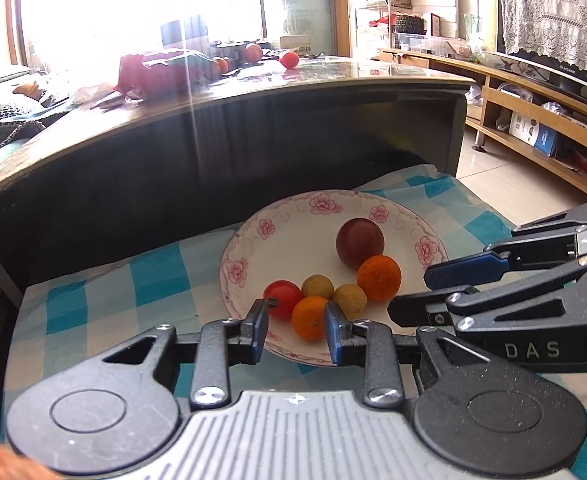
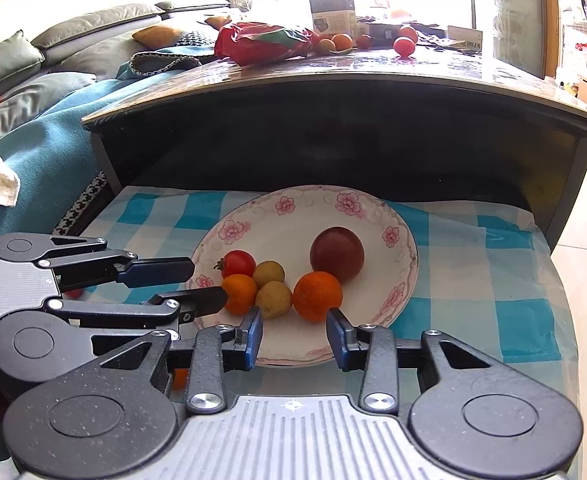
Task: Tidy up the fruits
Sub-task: 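Open both tools to drop the orange and brown fruit into the plate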
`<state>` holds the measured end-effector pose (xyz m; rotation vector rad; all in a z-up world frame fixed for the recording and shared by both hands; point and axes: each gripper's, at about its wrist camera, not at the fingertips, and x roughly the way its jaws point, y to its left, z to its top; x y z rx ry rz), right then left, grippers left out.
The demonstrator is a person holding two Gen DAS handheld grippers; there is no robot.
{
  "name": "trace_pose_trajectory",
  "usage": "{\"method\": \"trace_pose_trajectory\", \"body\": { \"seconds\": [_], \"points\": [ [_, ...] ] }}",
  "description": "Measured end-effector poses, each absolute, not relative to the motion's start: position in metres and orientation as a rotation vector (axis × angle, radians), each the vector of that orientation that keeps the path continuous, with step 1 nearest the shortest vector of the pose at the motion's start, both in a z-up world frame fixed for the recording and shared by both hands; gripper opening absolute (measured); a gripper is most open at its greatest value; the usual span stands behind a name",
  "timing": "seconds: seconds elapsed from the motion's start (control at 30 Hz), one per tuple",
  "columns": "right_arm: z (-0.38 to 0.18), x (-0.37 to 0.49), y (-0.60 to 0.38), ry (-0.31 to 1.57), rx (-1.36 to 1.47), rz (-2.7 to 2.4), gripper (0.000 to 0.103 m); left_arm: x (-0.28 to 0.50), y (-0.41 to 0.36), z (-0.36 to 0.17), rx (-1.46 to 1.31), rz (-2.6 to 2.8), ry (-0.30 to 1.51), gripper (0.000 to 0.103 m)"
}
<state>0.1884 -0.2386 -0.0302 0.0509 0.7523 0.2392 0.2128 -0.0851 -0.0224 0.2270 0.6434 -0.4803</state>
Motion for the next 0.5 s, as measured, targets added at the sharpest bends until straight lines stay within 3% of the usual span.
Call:
{"method": "trace_pose_trajectory", "body": {
  "seconds": [0.5],
  "points": [
    [-0.024, 0.175, -0.215, 0.762, 0.029, 0.333, 0.032, 0.194, -0.053, -0.015, 0.219, -0.436, 0.680, 0.039]
  ]
}}
